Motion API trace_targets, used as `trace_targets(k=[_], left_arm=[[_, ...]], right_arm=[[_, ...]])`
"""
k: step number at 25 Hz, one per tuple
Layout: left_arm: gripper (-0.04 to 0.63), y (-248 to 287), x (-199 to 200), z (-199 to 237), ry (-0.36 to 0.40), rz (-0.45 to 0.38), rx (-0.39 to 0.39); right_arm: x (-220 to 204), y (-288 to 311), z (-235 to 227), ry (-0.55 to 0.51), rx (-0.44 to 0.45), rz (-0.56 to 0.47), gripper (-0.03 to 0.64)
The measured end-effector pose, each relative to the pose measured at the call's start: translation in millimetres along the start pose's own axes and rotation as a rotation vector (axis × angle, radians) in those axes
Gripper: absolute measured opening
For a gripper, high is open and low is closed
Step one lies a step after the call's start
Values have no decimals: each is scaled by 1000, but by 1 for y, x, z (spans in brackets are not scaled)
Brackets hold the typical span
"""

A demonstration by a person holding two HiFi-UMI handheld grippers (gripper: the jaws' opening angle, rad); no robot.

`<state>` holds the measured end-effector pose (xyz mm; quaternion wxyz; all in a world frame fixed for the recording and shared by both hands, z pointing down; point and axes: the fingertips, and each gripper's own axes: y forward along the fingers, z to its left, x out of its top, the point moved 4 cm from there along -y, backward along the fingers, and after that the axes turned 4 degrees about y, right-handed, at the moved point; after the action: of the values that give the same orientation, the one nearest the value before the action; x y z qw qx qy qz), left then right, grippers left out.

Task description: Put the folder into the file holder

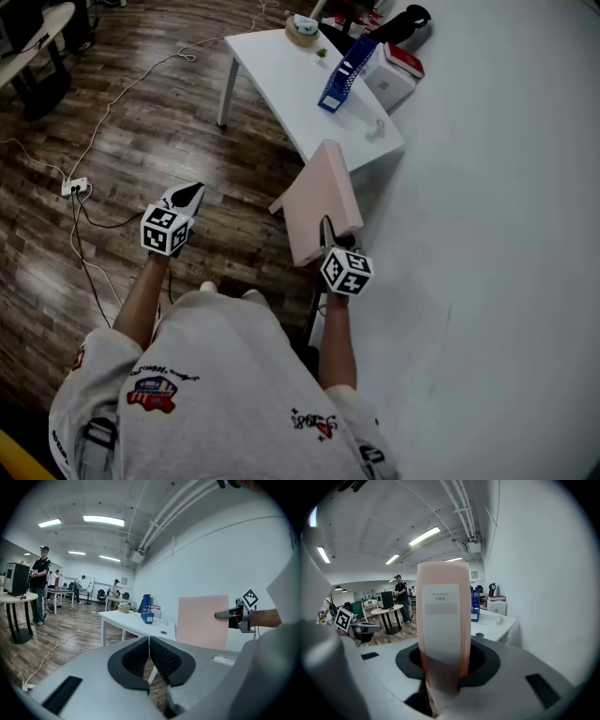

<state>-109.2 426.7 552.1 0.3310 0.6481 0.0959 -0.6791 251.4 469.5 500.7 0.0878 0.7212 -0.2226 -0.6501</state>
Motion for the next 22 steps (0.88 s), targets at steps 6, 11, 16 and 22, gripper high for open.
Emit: trace_targets(k=[6,11,16,22], left_arm=[[11,-9,-5,5,-10,2,2],[11,-9,-12,7,-21,11,1],[11,-17,-15,13,-30,12,7],[11,-20,-22,19,-48,17,22]], right_arm=[[-5,0,13,-8,15,-3,148],[-8,4,18,-2,39,18,149],[-13,7,27,22,62,44,153],[-12,12,34,12,81,50,155]])
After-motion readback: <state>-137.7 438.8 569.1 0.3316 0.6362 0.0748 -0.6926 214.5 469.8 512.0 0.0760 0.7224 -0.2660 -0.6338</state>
